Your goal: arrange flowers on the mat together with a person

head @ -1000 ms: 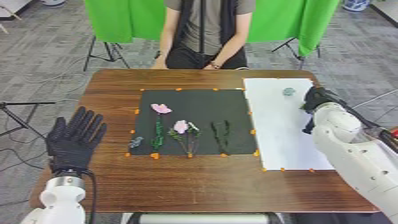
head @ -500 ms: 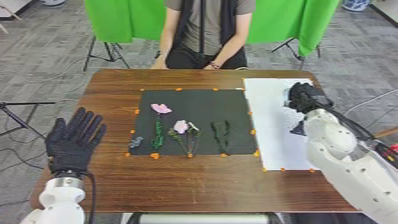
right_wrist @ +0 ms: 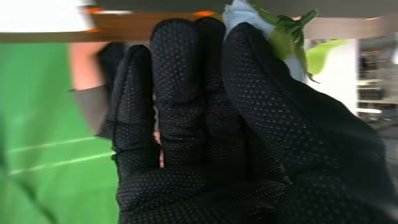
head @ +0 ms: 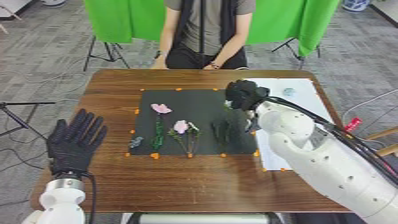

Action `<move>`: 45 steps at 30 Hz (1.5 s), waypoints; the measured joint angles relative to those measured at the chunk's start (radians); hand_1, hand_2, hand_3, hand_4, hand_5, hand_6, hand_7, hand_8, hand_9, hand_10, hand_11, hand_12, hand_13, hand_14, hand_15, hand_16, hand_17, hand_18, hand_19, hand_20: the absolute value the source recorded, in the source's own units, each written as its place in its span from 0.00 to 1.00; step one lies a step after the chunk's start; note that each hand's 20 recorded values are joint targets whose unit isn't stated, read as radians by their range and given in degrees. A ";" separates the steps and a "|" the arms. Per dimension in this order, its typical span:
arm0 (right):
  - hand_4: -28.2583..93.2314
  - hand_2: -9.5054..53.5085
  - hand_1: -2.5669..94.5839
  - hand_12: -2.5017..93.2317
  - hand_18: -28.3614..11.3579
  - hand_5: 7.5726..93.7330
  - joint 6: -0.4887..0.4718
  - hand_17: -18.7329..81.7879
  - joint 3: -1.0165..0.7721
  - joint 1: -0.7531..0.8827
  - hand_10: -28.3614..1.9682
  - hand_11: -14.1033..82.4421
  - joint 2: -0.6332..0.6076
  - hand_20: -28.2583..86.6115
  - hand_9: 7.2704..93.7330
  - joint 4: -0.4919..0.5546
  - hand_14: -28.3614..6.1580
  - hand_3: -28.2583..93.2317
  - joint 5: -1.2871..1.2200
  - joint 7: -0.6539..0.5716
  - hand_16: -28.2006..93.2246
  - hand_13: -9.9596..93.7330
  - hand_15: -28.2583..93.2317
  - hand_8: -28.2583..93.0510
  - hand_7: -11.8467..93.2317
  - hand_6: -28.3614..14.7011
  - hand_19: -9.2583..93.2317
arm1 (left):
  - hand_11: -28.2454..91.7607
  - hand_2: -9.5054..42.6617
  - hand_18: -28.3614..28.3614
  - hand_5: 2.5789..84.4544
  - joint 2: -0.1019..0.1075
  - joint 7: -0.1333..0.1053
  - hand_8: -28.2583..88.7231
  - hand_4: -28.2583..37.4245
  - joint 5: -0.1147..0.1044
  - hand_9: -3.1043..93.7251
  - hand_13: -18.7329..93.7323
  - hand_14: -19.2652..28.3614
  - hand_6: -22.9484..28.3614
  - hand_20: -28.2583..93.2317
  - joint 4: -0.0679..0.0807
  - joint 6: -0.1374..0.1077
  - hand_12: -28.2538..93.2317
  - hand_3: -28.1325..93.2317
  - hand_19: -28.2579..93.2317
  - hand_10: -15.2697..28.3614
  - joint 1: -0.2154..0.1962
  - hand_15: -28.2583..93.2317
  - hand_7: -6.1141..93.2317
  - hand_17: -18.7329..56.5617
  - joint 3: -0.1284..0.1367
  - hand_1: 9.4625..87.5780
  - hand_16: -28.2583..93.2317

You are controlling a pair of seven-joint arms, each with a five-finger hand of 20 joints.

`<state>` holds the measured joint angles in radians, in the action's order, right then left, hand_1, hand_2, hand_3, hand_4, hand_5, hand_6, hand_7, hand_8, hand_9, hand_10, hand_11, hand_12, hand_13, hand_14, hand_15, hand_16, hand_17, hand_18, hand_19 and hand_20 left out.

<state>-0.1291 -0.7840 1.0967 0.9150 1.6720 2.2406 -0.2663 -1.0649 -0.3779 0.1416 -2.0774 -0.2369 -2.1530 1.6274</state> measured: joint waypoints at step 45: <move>0.00 0.00 0.63 0.35 0.28 0.64 0.008 0.47 0.112 -0.013 0.62 0.28 -0.010 0.55 0.71 -0.028 0.59 0.84 0.191 0.021 0.58 0.63 0.65 0.17 0.44 0.69 0.78 | 0.39 0.50 0.78 0.51 -0.001 0.020 0.16 0.00 0.008 0.42 0.44 0.73 0.62 0.30 0.000 -0.013 0.28 0.84 0.57 0.65 -0.008 0.47 0.16 0.18 -0.001 0.20 0.18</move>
<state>-0.1208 -0.6722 1.0835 0.9051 1.6438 2.4311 -0.2453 -1.0656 -0.3578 0.1498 -2.0771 -0.2496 -2.1611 1.6267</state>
